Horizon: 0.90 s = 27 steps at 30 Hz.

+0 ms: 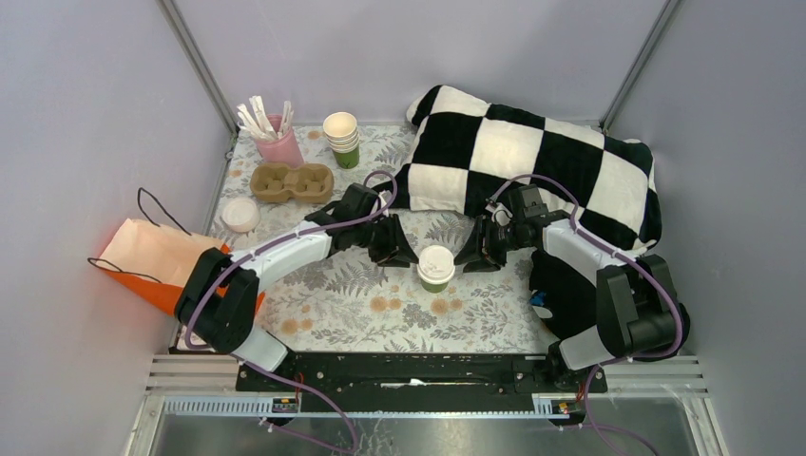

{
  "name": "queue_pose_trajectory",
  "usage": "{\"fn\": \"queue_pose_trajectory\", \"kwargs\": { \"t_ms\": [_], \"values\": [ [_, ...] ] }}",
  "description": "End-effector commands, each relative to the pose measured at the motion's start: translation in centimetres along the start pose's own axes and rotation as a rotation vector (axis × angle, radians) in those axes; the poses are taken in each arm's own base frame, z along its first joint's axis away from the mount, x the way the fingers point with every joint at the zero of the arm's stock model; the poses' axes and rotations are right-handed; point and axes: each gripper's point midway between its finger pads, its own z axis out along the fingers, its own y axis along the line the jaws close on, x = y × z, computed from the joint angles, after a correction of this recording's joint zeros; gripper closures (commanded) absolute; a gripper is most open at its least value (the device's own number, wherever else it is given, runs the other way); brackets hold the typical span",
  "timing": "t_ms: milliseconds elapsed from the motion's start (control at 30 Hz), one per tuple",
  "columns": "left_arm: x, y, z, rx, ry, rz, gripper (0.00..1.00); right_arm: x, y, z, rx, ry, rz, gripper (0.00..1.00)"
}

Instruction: Pack the takeout coffee

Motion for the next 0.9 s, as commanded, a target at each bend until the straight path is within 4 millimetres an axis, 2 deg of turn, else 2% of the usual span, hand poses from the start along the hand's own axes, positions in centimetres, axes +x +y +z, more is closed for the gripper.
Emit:
{"fn": "queue_pose_trajectory", "kwargs": {
  "t_ms": [0, 200, 467, 533, 567, 667, 767, 867],
  "values": [
    [1.4, 5.7, 0.7, -0.236, -0.009, 0.0, 0.65, 1.8, -6.7, 0.9, 0.293, 0.009, 0.065, 0.53],
    [2.2, 7.3, 0.9, -0.28, 0.001, 0.0, 0.67, 2.0, -9.1, 0.6, 0.403, 0.015, 0.066, 0.52],
    [3.6, 9.3, 1.4, -0.339, 0.024, 0.0, 0.69, 2.4, -10.3, 0.7, 0.442, 0.022, 0.06, 0.52],
    [3.4, 8.6, 1.3, -0.319, 0.022, 0.008, 0.69, 1.9, -9.2, 0.5, 0.413, 0.013, 0.04, 0.52],
    [3.1, 7.8, 1.2, -0.297, 0.015, 0.02, 0.69, 1.4, -7.9, 0.4, 0.372, 0.005, 0.023, 0.51],
    [1.6, 4.8, 0.5, -0.243, -0.011, 0.053, 0.66, -0.1, -4.3, -0.2, 0.27, -0.028, -0.024, 0.49],
    [-0.3, 1.6, 0.0, -0.193, -0.04, 0.082, 0.63, -1.3, -1.5, -0.8, 0.203, -0.055, -0.054, 0.46],
    [-1.4, 0.4, -0.2, -0.194, -0.057, 0.098, 0.61, -2.1, 0.3, -1.4, 0.164, -0.073, -0.08, 0.44]
  ]
}}
